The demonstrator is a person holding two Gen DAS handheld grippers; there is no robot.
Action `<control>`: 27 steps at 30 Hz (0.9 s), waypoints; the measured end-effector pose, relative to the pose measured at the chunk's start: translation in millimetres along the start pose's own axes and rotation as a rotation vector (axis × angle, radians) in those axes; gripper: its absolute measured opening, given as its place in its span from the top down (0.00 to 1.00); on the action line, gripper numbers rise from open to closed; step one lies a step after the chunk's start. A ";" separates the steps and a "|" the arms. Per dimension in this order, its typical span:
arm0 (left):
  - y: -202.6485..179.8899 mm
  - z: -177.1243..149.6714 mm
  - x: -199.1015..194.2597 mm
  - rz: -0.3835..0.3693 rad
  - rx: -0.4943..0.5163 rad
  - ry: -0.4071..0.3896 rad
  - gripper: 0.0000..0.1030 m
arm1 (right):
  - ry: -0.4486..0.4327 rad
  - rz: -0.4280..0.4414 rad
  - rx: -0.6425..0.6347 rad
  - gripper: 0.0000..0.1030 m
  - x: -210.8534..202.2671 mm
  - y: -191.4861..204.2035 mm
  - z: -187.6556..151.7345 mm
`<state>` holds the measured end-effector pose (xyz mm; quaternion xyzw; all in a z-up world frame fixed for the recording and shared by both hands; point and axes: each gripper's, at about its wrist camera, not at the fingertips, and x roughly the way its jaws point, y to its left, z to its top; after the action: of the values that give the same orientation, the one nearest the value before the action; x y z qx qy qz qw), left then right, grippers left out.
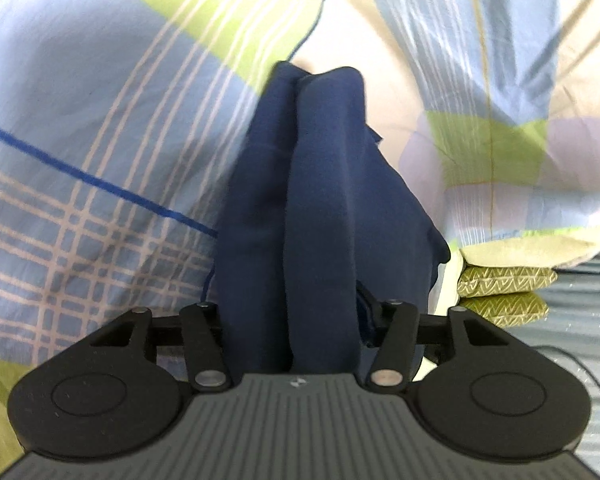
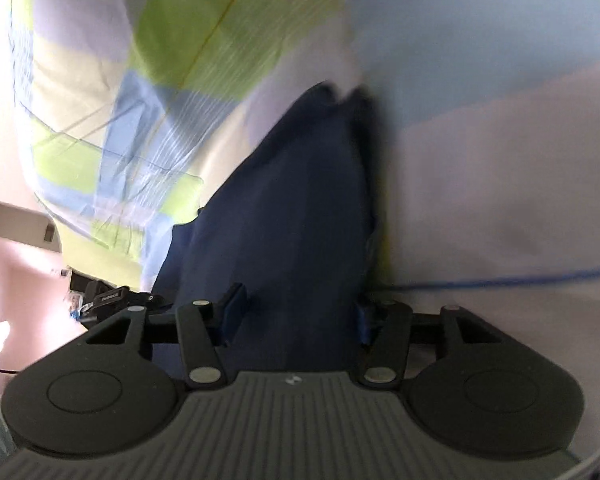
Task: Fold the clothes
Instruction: 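Grasp the folded navy shirt edge with both grippers and lift it, then carry the folded shirt with both grippers onto the white chair seat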
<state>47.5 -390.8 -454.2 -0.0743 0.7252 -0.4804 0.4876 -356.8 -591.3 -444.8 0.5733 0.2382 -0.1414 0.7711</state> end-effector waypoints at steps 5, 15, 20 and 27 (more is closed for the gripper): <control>-44.4 -23.6 -4.3 0.053 0.184 -0.076 0.59 | -0.063 -0.026 -0.036 0.83 -1.4 9.8 -0.9; -112.6 -38.3 -28.8 0.061 0.463 0.025 0.60 | -0.289 -0.158 -0.043 0.84 -83.7 78.2 -69.6; -165.3 -85.0 -9.5 0.031 0.652 0.216 0.60 | -0.438 -0.226 0.099 0.84 -159.9 92.3 -150.6; -273.4 -252.2 130.9 -0.094 0.918 0.612 0.59 | -0.796 -0.424 0.448 0.84 -323.6 92.2 -362.8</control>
<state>-314.6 -452.9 -311.3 0.2565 0.5458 -0.7683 0.2147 -659.9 -235.9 -281.3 0.5652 0.0009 -0.5503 0.6146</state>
